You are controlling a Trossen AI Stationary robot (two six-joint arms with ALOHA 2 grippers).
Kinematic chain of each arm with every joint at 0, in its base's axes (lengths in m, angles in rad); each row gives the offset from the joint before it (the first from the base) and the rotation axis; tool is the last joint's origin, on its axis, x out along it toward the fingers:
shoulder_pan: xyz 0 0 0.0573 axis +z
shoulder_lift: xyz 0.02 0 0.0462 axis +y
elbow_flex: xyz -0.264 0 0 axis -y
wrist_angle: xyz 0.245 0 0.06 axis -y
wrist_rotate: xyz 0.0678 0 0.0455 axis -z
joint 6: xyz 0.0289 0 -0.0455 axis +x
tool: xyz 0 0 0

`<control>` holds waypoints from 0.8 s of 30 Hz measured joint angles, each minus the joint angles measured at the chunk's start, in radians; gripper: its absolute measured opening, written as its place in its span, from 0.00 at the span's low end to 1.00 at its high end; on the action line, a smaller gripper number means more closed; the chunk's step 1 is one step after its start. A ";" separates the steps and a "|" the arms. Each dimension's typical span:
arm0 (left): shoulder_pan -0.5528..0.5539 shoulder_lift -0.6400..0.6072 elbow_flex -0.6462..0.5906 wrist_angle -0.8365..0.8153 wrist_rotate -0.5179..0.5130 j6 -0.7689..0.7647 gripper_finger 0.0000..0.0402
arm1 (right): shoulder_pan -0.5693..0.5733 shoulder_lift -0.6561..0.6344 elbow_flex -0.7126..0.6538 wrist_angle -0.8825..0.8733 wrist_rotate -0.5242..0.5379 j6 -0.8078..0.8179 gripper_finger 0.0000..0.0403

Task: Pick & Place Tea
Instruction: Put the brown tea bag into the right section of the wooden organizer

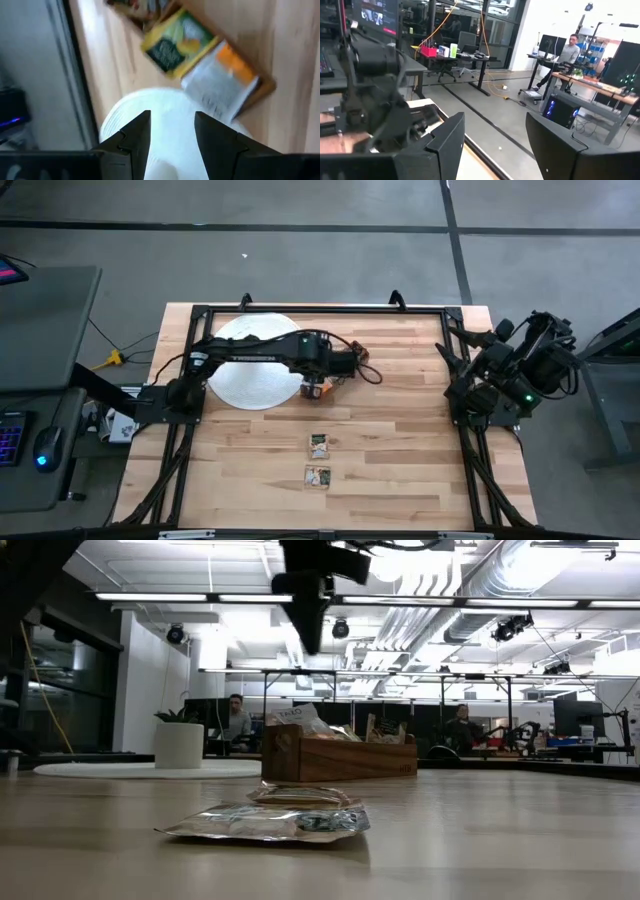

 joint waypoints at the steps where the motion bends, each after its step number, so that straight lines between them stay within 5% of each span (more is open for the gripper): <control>1: -0.007 -0.016 -0.008 -0.014 -0.015 0.000 0.37 | 0.000 0.000 0.000 -0.004 0.000 -0.010 0.51; 13: -0.058 -0.266 -0.179 -0.077 -0.171 -0.141 0.37 | 0.000 0.014 0.000 0.008 0.000 -0.010 0.51; 16: -0.066 -0.399 -0.311 -0.078 -0.175 -0.215 0.37 | -0.002 0.027 0.001 0.018 0.000 -0.008 0.51; 24: -0.120 -0.724 -0.746 0.253 -0.143 -0.373 0.37 | -0.071 0.116 0.097 0.011 -0.038 -0.010 0.51</control>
